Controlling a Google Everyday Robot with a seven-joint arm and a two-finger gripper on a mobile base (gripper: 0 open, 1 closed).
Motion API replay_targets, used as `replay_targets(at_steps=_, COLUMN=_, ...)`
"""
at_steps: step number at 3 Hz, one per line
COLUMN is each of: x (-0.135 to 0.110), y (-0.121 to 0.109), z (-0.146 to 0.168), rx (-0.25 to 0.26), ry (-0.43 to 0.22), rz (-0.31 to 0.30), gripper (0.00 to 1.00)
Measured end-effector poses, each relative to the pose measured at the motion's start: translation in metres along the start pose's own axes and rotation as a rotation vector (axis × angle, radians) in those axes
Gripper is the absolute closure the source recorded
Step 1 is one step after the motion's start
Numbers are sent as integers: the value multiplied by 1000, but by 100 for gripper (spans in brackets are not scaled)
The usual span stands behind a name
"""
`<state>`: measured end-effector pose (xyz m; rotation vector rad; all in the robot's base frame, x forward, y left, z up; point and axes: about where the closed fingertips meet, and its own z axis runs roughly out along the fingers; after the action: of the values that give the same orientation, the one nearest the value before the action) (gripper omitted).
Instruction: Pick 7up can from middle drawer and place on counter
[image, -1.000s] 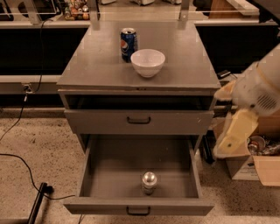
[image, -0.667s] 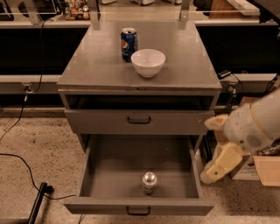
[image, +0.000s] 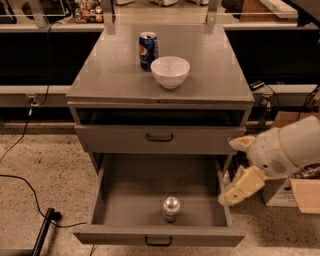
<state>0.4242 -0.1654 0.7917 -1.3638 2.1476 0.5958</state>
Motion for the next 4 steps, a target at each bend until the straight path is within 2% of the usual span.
replay_targets(at_steps=1, x=-9, y=-4, z=53, rx=-22, ry=-60, rz=-70, gripper=0)
replay_targets(at_steps=2, x=-15, y=13, z=99, rx=9, ry=-171, rz=-174, gripper=0)
replay_targets(at_steps=3, x=-35, y=8, z=108, rx=83, ry=-214, rz=-284, gripper=0)
replay_targets(at_steps=4, x=-22, y=18, z=151, rx=-31, ry=-218, rz=-290, gripper=0)
